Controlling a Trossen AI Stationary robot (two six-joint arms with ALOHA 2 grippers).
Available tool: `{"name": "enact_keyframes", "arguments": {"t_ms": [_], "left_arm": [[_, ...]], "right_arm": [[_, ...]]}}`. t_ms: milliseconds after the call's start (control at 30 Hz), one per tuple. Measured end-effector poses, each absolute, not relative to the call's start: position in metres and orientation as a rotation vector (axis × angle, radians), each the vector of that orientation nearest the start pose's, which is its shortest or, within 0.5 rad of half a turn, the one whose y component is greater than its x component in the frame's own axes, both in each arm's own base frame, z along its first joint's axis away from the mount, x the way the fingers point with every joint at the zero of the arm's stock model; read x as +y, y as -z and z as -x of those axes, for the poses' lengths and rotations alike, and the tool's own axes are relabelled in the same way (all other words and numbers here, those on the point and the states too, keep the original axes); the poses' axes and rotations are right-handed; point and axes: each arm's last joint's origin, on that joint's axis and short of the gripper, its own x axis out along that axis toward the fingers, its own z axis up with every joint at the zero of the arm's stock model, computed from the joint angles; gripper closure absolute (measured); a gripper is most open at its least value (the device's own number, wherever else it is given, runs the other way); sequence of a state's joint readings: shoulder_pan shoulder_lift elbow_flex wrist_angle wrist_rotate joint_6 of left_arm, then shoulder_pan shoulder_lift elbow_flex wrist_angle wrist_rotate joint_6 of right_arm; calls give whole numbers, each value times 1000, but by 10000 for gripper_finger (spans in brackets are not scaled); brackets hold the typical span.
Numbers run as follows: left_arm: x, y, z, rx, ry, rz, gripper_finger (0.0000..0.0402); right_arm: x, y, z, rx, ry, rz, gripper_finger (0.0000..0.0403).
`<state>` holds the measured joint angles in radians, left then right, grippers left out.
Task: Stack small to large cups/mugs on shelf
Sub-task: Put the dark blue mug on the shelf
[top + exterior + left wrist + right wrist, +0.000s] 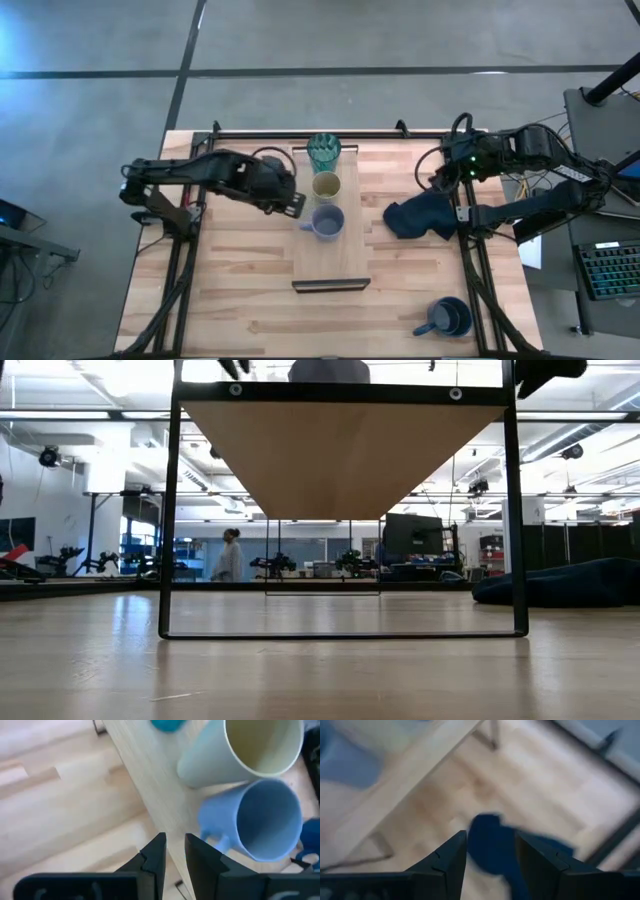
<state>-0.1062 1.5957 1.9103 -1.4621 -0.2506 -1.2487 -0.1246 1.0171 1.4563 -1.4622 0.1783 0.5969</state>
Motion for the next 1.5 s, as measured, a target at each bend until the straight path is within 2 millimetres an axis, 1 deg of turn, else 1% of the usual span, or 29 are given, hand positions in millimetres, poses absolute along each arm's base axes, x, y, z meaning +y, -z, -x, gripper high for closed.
{"name": "enact_keyframes", "arguments": {"t_ms": [100, 200, 300, 367, 500, 600, 700, 800, 900, 1000, 1133, 1233, 1300, 1367, 1433, 1500], "left_arm": [[-22, -417, -265, 835, -801, 850, 345], [-19, -414, -250, 843, -795, 793, 345], [-17, -406, -233, 860, -781, 760, 345], [-17, -400, -221, 850, -745, 757, 345], [-17, -385, -199, 781, -650, 790, 345], [-17, -371, -185, 724, -549, 818, 345], [-18, -359, -176, 662, -424, 823, 345], [-18, -351, -170, 595, -327, 815, 345], [-18, -345, -165, 551, -289, 790, 345], [-17, -338, -161, 560, -285, 766, 345], [-17, -333, -160, 569, -289, 764, 345], [-17, -329, -161, 583, -294, 761, 345], [-18, -328, -162, 586, -294, 759, 345], [-18, -328, -163, 590, -294, 754, 345], [-18, -328, -163, 594, -287, 730, 345], [-18, -328, -162, 597, -277, 703, 345]], "right_arm": [[-14, -404, -122, 940, 497, -620, 243], [-5, -400, -114, 1016, 540, -710, 243], [6, -394, -112, 1018, 556, -809, 243], [14, -388, -113, 1044, 579, -874, 243], [37, -365, -116, 1148, 603, -923, 243], [57, -347, -122, 1273, 547, -886, 243], [81, -338, -128, 1387, 407, -826, 244], [101, -334, -133, 1418, 349, -745, 251], [117, -332, -135, 1415, 338, -654, 262], [130, -326, -138, 1457, 341, -586, 272], [140, -316, -141, 1478, 388, -554, 280], [142, -310, -145, 1431, 437, -515, 282], [139, -310, -148, 1393, 466, -512, 283], [134, -311, -152, 1364, 489, -543, 283], [127, -315, -152, 1338, 507, -574, 283], [120, -319, -151, 1276, 532, -594, 284]]}}
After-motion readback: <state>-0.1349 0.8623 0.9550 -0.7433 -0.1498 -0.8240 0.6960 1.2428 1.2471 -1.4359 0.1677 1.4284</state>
